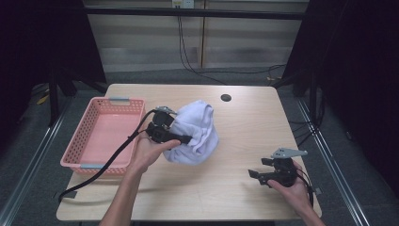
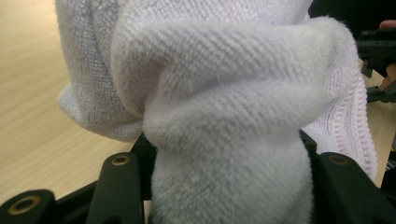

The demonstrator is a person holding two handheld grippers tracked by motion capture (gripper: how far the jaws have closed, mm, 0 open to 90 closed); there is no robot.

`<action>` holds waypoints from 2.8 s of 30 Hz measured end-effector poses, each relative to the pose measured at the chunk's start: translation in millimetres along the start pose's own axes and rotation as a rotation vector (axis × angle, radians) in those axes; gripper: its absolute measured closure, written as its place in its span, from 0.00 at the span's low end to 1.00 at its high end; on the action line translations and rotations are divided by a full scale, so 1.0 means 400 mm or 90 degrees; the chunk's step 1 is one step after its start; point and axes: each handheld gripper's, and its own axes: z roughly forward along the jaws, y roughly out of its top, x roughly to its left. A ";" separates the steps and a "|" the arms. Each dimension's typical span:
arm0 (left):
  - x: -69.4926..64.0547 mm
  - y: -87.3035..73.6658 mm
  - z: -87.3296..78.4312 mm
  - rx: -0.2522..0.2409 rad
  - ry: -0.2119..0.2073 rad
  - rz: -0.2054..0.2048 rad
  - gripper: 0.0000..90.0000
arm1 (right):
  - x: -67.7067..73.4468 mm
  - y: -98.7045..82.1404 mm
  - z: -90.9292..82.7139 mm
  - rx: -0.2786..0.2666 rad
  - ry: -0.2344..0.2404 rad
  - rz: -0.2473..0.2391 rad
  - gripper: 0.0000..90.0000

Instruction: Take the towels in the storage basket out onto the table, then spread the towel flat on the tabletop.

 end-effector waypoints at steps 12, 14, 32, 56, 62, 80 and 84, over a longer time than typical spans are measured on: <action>-0.011 -0.093 0.181 0.104 -0.004 0.011 0.44 | 0.002 -0.001 0.002 0.002 0.005 -0.008 0.25; -0.006 -0.096 0.185 0.093 -0.016 -0.004 0.34 | 0.003 -0.001 0.002 0.004 0.005 -0.009 0.25; -0.041 -0.128 0.014 -0.009 0.049 0.012 0.31 | 0.050 0.040 -0.002 -0.055 0.036 -0.036 0.26; -0.062 -0.183 0.053 -0.112 0.026 0.068 0.67 | 0.147 0.123 0.208 0.020 0.118 -0.089 0.46; -0.049 -0.199 0.042 -0.123 0.022 0.055 0.83 | 0.178 0.110 0.227 0.038 0.103 -0.133 0.66; 0.003 -0.217 -0.099 -0.275 -0.036 -0.055 0.93 | -0.022 0.148 0.005 -0.126 0.022 0.016 0.92; 0.006 -0.219 -0.094 -0.269 -0.037 -0.056 0.93 | -0.079 0.142 -0.034 -0.145 -0.001 0.047 0.92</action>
